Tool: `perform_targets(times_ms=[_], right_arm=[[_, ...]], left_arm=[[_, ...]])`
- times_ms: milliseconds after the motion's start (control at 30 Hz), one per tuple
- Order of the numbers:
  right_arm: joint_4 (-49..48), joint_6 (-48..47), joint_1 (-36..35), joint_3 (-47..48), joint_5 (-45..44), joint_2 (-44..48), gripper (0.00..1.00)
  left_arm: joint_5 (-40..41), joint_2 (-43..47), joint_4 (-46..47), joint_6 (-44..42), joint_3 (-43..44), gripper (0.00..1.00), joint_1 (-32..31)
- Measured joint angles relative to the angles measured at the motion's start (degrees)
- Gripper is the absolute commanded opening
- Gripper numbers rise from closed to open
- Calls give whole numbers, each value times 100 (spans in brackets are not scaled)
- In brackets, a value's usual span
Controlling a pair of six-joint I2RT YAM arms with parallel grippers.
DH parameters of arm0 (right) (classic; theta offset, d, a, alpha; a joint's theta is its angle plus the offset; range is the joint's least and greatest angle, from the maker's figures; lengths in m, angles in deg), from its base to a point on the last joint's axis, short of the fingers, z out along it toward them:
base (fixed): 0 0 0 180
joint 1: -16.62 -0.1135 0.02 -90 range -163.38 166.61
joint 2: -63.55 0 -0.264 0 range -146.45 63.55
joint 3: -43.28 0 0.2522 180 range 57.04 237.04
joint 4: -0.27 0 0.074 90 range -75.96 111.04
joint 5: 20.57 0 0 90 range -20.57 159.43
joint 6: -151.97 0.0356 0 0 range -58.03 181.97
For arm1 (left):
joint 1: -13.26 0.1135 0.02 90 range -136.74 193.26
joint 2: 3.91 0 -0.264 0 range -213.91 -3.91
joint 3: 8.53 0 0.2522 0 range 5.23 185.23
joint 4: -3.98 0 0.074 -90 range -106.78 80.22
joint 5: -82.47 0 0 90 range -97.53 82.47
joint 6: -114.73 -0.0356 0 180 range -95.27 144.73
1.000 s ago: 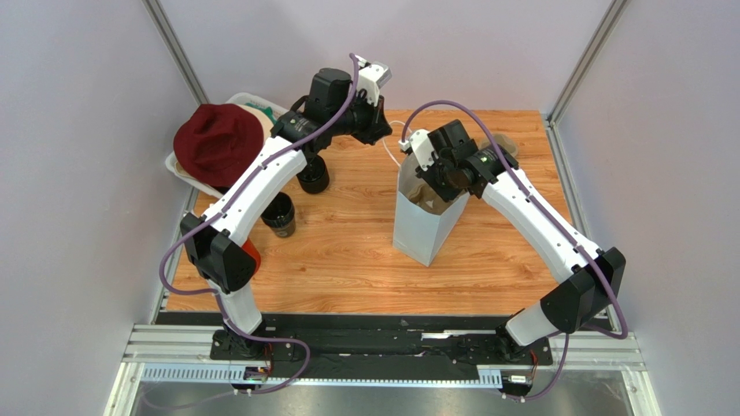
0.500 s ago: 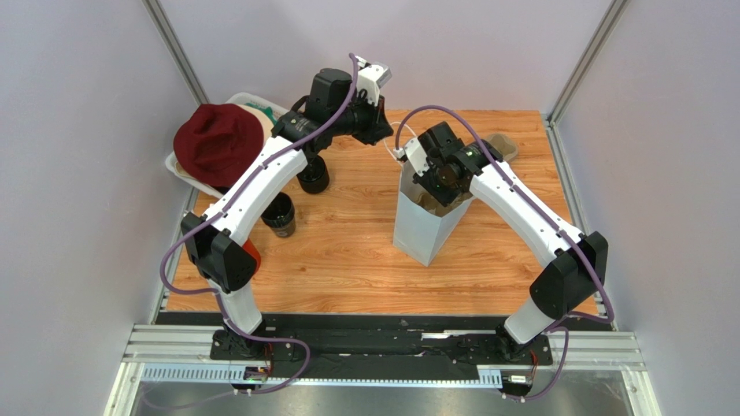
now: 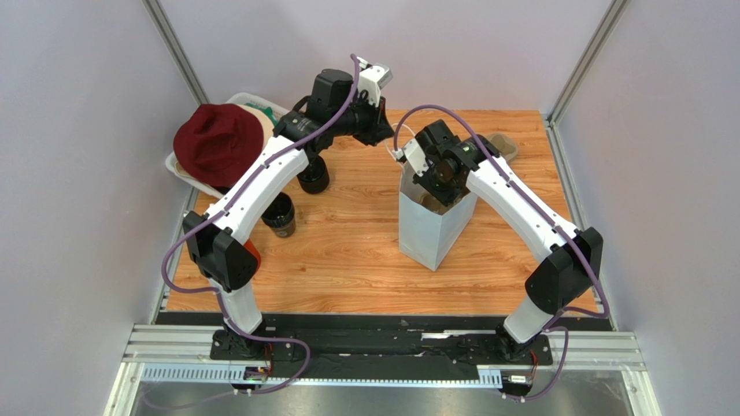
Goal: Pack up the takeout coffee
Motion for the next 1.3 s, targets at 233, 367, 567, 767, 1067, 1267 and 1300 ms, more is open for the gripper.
perform_targets(times_ms=[233,367,567,767,1067,1267,1300], right_arm=[[-4,2,-28,-109,-9,-42,5],[-9,2,-42,-109,-22,-44,15],[4,4,-74,-109,-39,-57,32],[33,4,-96,-109,-44,-57,43],[168,2,-127,-57,-42,-57,66],[223,-39,-142,560,37,131,80],[197,-63,-142,732,61,212,83]], left_arm=[[-74,0,0,0,2,0,0],[-155,0,0,13,2,0,2],[-232,0,0,20,2,0,2],[-229,0,2,17,2,0,11],[-245,0,2,15,2,0,17],[-315,0,2,15,4,0,17],[-337,0,2,15,4,0,17]])
